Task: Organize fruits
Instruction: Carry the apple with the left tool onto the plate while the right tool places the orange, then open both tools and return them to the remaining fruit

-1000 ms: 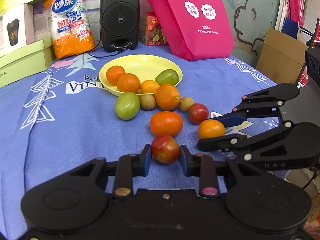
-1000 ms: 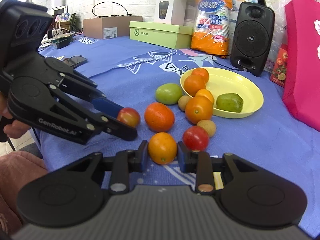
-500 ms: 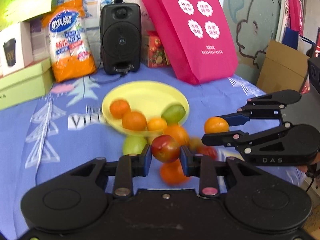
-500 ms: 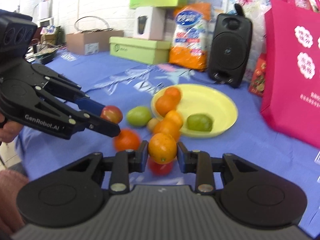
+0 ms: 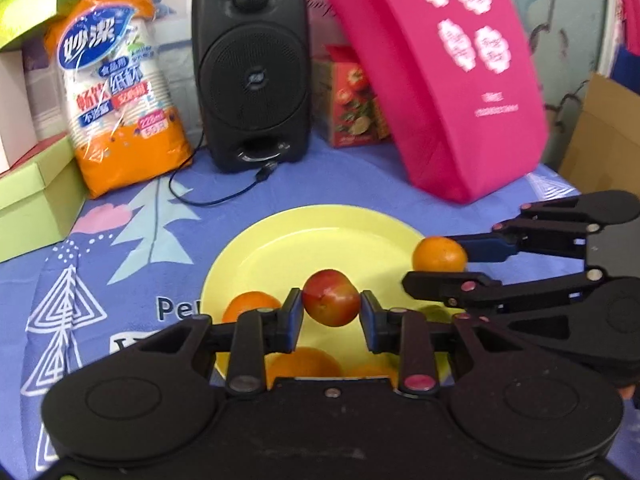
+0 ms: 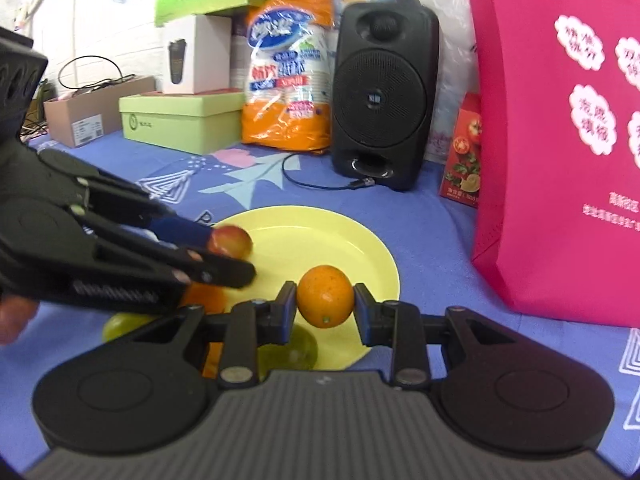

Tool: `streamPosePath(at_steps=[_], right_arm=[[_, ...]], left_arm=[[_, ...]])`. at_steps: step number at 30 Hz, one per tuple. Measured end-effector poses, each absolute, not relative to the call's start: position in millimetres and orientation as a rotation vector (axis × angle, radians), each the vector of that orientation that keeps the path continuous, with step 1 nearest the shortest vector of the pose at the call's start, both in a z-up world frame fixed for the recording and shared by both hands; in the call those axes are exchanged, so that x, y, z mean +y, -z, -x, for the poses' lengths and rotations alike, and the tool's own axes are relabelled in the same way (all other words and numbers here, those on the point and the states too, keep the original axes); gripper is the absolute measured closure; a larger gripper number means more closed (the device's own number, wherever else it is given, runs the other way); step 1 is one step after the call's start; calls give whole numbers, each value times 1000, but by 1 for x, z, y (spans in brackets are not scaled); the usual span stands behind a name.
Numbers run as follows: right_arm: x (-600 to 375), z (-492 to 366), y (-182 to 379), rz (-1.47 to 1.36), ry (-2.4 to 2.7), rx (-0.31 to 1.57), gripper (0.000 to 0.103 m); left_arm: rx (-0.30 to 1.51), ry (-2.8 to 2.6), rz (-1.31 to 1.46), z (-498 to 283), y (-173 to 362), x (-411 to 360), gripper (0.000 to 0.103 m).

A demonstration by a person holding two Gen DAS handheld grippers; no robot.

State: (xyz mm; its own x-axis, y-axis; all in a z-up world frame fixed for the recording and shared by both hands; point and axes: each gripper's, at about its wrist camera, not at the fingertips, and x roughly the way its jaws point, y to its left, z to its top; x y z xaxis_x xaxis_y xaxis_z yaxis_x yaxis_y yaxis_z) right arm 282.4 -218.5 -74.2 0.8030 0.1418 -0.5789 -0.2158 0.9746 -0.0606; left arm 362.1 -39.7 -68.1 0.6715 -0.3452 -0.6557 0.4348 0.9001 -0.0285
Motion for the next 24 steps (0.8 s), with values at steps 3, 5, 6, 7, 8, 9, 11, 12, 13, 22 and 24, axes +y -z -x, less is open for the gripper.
streamPosePath(at_steps=[3, 5, 6, 7, 8, 9, 11, 12, 13, 22, 24], right_arm=[[-221, -290, 78, 114, -187, 620, 73], [-222, -288, 79, 117, -189, 616, 73], [-222, -286, 78, 117, -191, 609, 71], [-224, -283, 77, 113, -189, 602, 69], [-225, -280, 75, 108, -189, 598, 69], [-227, -277, 74, 103, -192, 591, 69], [-228, -270, 70, 97, -189, 583, 69], [-230, -265, 67, 92, -192, 577, 69], [-232, -259, 65, 86, -196, 569, 69], [-236, -197, 71, 80, -239, 576, 62], [-232, -185, 76, 84, -251, 589, 59]], left_arm=[[704, 431, -98, -365, 69, -33, 53], [668, 412, -94, -362, 64, -28, 31], [652, 403, -100, -359, 62, -26, 28], [644, 400, -103, -356, 59, -23, 28], [639, 397, -101, -353, 56, -20, 28], [633, 390, -95, -347, 53, -17, 28], [619, 380, -84, -334, 47, -9, 28], [610, 376, -75, -327, 44, -5, 28], [603, 373, -65, -319, 42, -1, 28], [611, 373, -60, -252, 47, 24, 28], [621, 388, -54, -239, 51, 26, 28]])
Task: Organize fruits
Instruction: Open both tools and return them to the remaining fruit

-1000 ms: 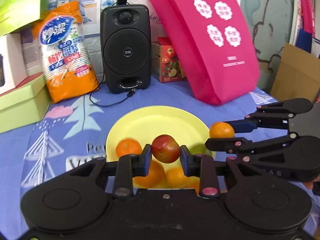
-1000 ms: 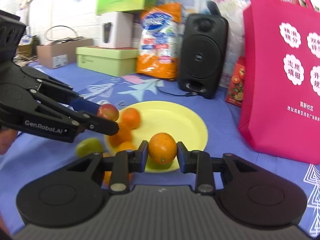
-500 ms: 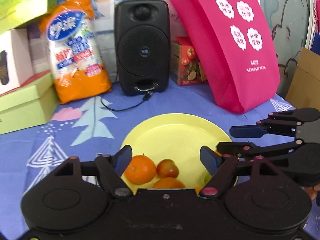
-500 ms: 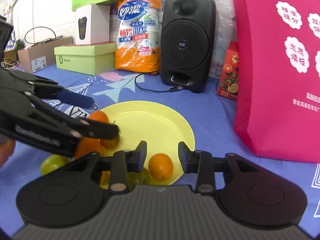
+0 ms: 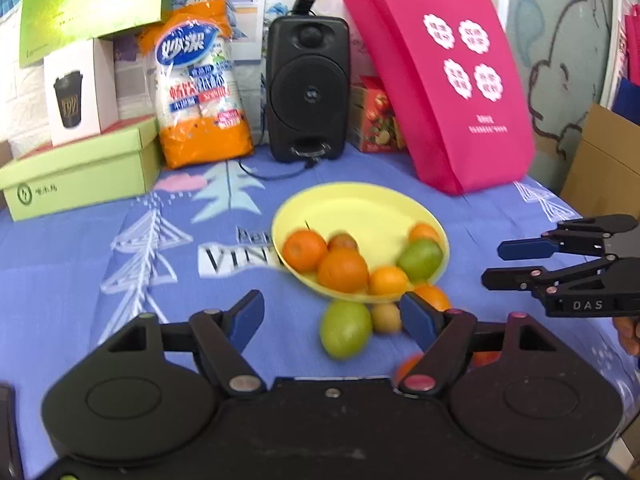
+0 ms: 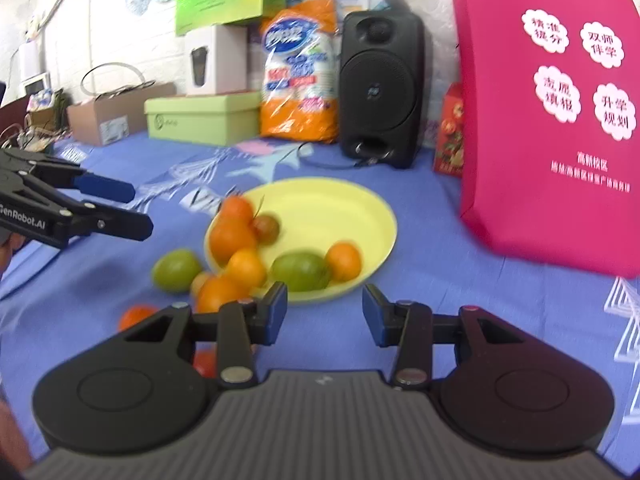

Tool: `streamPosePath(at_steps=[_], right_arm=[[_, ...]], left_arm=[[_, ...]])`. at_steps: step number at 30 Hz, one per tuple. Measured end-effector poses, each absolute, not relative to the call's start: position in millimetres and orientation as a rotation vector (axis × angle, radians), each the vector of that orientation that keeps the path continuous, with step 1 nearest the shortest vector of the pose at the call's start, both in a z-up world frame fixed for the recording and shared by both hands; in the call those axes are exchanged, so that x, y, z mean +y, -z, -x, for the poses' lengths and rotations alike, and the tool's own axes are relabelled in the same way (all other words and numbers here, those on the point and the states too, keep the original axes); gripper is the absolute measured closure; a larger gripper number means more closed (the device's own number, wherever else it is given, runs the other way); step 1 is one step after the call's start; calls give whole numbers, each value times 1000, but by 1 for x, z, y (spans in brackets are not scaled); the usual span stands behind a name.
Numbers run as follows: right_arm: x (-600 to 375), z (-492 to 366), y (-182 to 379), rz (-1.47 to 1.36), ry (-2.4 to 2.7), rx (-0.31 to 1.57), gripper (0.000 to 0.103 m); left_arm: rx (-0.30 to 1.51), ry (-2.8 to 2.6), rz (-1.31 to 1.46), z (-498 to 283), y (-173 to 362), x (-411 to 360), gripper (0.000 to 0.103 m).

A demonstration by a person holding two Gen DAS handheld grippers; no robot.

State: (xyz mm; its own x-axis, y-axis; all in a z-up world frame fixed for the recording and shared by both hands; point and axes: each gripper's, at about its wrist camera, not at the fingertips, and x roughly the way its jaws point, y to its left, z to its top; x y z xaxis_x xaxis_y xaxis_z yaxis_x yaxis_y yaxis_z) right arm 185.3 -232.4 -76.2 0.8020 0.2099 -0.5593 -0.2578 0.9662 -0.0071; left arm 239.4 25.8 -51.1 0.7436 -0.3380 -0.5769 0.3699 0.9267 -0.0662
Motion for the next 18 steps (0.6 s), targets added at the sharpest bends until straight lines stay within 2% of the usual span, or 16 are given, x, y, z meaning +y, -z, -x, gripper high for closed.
streamPosePath(at_steps=[10, 18], right_arm=[[-214, -138, 88, 77, -322, 597, 54], [-209, -124, 81, 95, -363, 593, 53]], left_arm=[[665, 469, -50, -189, 84, 10, 28], [676, 490, -63, -192, 96, -9, 28]])
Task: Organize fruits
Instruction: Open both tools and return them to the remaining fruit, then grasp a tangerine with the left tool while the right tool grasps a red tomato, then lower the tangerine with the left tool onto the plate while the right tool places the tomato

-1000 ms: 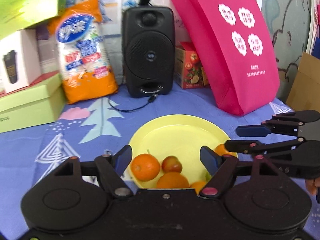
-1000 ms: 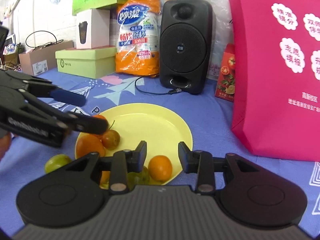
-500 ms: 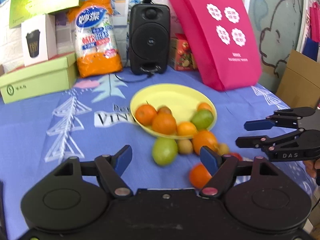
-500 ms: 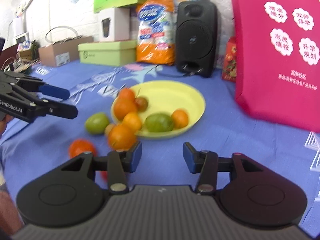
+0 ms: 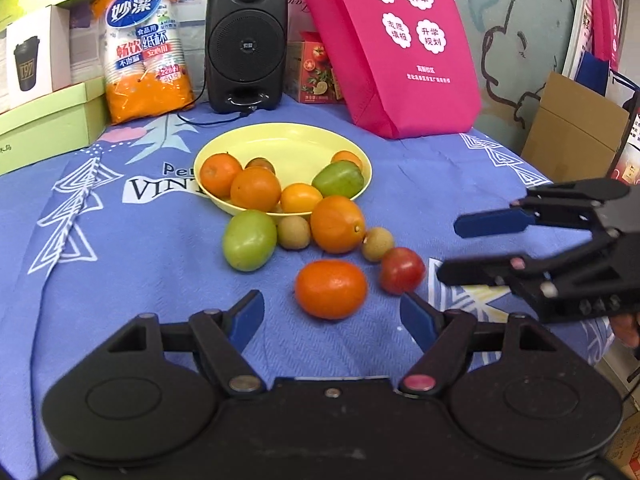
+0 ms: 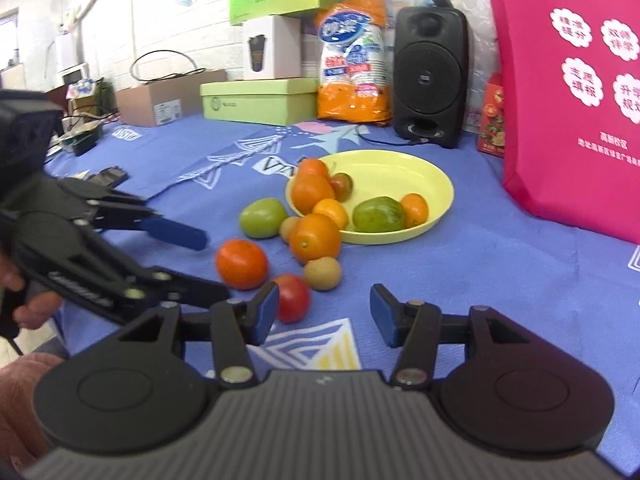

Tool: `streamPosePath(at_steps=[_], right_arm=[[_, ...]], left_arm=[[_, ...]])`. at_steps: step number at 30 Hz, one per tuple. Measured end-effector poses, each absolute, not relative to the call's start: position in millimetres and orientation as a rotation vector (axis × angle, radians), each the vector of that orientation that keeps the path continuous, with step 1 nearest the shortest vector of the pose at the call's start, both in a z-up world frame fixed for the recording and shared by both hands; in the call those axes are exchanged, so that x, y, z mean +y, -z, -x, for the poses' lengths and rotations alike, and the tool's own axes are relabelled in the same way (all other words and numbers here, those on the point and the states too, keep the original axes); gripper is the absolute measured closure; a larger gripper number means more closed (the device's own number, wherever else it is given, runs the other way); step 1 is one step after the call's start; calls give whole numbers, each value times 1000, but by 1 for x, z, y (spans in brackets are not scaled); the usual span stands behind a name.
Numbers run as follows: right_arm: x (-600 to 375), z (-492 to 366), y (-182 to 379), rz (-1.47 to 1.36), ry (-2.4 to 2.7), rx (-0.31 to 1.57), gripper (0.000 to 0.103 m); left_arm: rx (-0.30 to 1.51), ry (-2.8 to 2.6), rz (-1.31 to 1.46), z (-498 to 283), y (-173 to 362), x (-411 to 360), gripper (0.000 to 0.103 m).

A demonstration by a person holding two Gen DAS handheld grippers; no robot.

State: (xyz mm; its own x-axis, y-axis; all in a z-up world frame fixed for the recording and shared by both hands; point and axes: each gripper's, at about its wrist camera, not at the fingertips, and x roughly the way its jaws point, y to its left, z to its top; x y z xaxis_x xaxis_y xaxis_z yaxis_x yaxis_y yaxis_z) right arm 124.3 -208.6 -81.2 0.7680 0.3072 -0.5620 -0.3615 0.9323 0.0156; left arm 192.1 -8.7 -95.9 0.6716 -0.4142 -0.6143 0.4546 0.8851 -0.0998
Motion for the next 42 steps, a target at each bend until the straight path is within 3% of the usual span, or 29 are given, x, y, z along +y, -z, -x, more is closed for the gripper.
streamPosePath(at_steps=[7, 11, 12, 15, 22, 27, 42], right_arm=[[-205, -120, 90, 150, -377, 640, 52], [-198, -124, 96, 165, -396, 662, 52], [-195, -126, 98, 174, -400, 666, 52], [-188, -130, 101, 185, -411, 663, 50], [-174, -148, 105, 185, -369, 660, 51], [-171, -158, 105, 160, -364, 673, 72], [-181, -132, 92, 148, -358, 654, 72]], left_arm=[[677, 480, -74, -206, 98, -11, 31], [708, 488, -55, -216, 103, -12, 47], [716, 498, -47, -218, 105, -13, 55], [708, 508, -51, -219, 106, -13, 62], [716, 474, -9, -218, 106, 4, 63], [718, 452, 10, -214, 105, 14, 63], [649, 459, -12, -187, 77, 16, 63]])
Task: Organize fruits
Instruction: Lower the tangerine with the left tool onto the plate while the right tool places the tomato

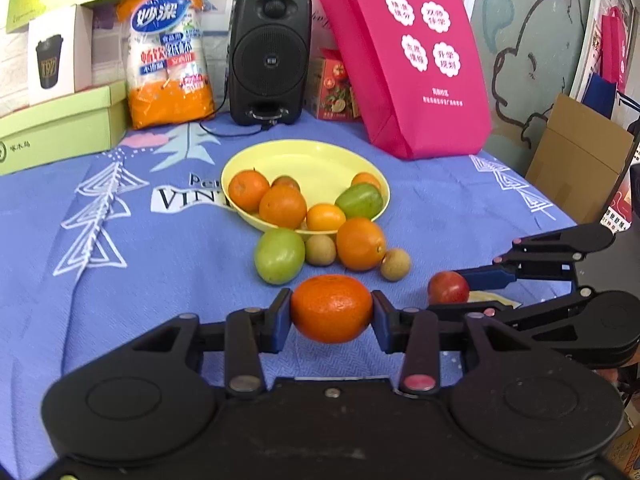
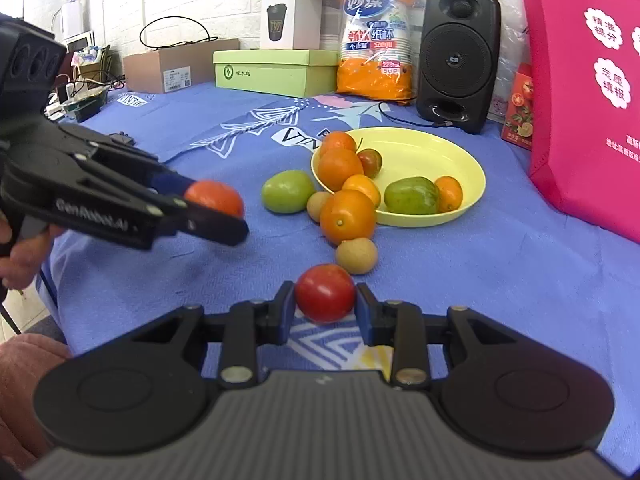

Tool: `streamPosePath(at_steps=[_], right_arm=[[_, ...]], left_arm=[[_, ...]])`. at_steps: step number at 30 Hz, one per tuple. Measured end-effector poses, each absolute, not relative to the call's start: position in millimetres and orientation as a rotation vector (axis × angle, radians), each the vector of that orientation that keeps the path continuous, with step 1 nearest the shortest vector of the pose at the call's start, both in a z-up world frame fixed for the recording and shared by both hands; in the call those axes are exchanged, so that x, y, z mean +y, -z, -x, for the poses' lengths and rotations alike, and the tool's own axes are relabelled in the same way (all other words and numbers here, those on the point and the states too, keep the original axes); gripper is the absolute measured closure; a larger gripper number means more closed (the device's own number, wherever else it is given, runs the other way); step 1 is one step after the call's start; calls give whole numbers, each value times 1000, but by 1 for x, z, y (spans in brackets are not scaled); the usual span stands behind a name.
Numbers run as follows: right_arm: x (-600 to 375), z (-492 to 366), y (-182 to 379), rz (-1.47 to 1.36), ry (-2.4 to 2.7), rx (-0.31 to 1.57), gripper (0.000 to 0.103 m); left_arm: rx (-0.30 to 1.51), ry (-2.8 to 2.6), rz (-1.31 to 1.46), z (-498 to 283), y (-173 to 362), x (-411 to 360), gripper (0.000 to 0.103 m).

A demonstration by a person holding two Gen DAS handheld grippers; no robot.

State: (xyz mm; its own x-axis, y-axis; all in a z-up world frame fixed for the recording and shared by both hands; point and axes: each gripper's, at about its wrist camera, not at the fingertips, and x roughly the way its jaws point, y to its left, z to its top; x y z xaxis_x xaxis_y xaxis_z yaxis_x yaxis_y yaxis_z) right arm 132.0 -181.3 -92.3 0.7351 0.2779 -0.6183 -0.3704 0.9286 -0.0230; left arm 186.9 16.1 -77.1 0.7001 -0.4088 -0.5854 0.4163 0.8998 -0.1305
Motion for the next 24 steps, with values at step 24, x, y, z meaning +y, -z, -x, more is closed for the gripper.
streamPosePath(at_steps=[24], right_arm=[[-178, -261, 65, 171, -292, 594, 72]], left_arm=[[640, 355, -53, -367, 48, -23, 62]])
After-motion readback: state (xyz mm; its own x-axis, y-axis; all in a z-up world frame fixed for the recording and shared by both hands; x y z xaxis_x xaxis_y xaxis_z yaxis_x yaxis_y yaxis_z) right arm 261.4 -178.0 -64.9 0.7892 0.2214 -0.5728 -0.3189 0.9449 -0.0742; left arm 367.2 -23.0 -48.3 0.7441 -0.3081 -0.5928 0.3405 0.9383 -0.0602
